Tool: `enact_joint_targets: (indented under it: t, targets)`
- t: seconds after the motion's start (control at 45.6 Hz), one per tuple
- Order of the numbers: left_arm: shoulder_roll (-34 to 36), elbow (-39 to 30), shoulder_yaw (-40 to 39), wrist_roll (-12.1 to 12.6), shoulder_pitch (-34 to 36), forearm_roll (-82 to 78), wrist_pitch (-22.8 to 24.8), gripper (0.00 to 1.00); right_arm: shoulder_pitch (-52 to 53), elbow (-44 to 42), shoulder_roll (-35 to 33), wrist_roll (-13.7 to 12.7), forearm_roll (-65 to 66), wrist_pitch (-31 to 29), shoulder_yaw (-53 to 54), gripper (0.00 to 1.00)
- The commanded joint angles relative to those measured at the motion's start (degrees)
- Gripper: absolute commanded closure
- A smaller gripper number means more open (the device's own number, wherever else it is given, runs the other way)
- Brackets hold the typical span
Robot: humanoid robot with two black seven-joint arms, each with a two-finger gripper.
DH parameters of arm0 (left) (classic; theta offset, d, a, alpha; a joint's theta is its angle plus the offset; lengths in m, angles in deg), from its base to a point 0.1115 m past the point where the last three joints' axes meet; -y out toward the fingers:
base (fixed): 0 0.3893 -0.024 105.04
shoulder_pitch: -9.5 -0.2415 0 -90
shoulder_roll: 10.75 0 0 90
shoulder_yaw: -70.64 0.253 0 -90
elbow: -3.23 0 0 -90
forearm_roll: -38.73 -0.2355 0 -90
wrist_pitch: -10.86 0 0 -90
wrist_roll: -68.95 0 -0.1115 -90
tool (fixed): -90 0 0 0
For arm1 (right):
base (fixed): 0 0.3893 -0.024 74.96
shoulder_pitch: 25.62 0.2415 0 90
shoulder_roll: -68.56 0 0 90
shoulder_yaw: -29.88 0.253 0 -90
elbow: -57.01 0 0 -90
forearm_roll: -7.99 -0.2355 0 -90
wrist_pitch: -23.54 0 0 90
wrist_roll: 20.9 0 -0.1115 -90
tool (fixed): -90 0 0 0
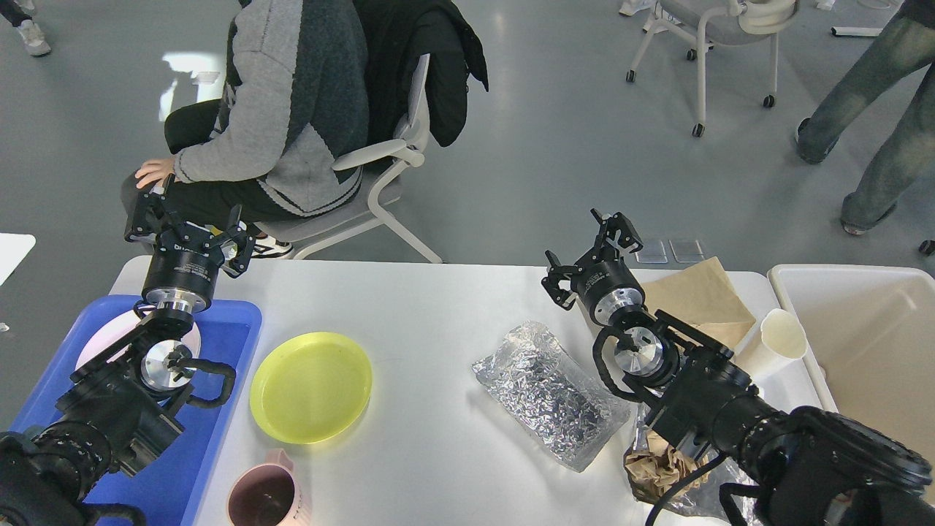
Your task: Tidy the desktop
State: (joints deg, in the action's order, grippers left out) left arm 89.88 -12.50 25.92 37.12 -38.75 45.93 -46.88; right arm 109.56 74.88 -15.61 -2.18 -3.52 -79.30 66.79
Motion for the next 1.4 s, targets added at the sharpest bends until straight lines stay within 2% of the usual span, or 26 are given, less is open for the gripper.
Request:
enact_joint_targets:
  t: [0.0, 1.381]
  targets:
    - [0.0, 0.0, 0.0, -0.1, 0.0, 0.0, 0.0, 0.03, 0.0, 0.0, 0.0, 0.0, 0.0, 0.0, 0.0, 0.0]
    - [0.0, 0.0, 0.0, 0.0, 0.0, 0.0, 0.0, 0.03, 0.0, 0.1, 0.0, 0.0, 0.0, 0.0, 0.0, 0.0]
